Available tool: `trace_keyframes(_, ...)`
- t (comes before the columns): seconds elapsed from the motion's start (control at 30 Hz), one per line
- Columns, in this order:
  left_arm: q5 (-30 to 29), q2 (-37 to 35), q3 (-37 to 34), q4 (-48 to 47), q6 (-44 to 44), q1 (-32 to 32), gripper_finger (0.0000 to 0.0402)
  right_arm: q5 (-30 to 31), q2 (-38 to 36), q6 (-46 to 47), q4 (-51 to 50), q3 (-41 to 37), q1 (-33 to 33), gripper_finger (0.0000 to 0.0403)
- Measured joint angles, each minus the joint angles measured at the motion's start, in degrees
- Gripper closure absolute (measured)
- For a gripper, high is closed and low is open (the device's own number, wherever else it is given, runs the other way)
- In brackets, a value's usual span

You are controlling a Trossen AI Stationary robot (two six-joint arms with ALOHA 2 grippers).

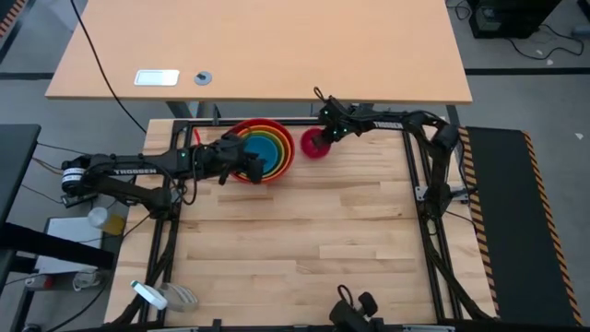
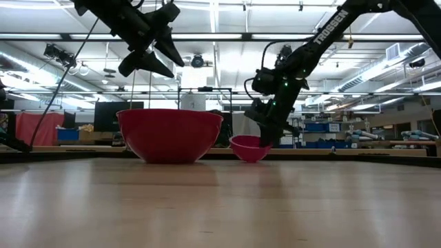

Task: Nest bowls inside each other
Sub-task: Stack the pink bowl on top of the blue bowl

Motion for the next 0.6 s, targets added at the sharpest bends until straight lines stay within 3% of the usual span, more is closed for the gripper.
trace_keyframes(0.17,-7.16,0.02,0.00,1.43,-0.88,0.25,0.0208,11.84,-5.71,-3.06,-0.72,2.15,1.81,0.0378)
trace_keyframes(0.33,-11.19,0.07,0.00,4.95,0.52,2.55,0.0208,17.74,-9.65,-5.41,1.83,4.77,5.64,0.0387)
trace_keyframes(0.6,-11.58,2.58,0.13,15.26,19.06,4.90,0.0201,28.46,-10.24,-12.24,8.83,9.51,14.24,0.0382)
